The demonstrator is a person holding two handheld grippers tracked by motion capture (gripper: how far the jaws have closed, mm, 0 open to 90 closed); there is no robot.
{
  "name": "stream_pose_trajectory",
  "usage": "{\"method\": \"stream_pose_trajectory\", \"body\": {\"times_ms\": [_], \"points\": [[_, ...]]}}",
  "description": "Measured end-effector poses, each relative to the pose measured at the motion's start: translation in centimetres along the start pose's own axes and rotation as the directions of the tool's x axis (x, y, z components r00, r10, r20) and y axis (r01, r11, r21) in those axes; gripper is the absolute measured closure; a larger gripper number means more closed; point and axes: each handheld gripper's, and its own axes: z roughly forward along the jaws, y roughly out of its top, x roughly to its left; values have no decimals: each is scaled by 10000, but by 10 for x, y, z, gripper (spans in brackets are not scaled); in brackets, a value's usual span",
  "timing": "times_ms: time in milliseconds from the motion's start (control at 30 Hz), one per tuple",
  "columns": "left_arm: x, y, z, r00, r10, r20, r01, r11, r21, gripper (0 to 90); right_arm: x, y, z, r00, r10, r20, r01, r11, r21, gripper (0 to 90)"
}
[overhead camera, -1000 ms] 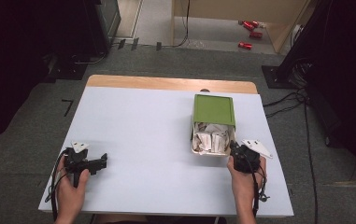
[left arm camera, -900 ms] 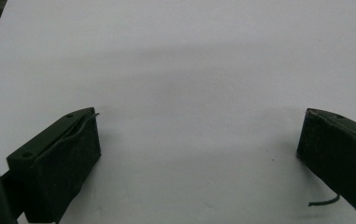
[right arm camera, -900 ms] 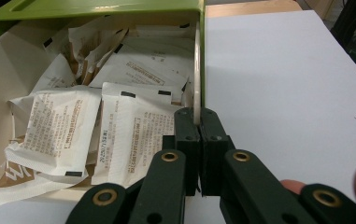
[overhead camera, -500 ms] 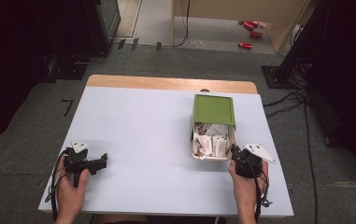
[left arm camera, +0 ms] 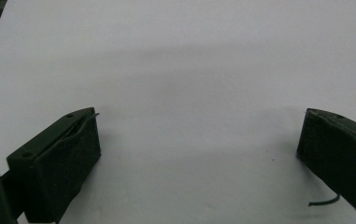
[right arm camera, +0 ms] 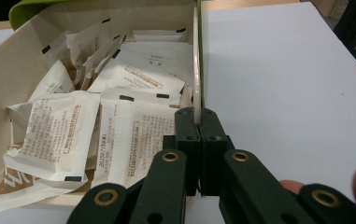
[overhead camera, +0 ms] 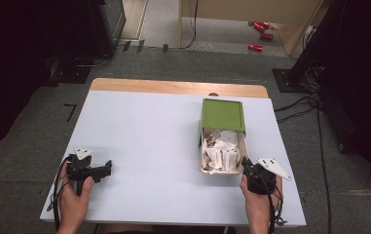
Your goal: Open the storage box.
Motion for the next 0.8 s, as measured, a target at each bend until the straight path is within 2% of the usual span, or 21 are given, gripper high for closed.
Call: {"method": "stream_pose_trajectory", "body": {"times_ms": [467, 800], "points": [[0, 0, 0, 10000, 0, 2, 0, 10000, 1, 0, -1, -11, -13, 10000, -40, -31, 40, 10000, -27, 900], [0, 0, 0, 10000, 0, 2, 0, 10000, 1, 0, 2, -17, -16, 10000, -64, 45, 64, 9999, -78, 900]]}}
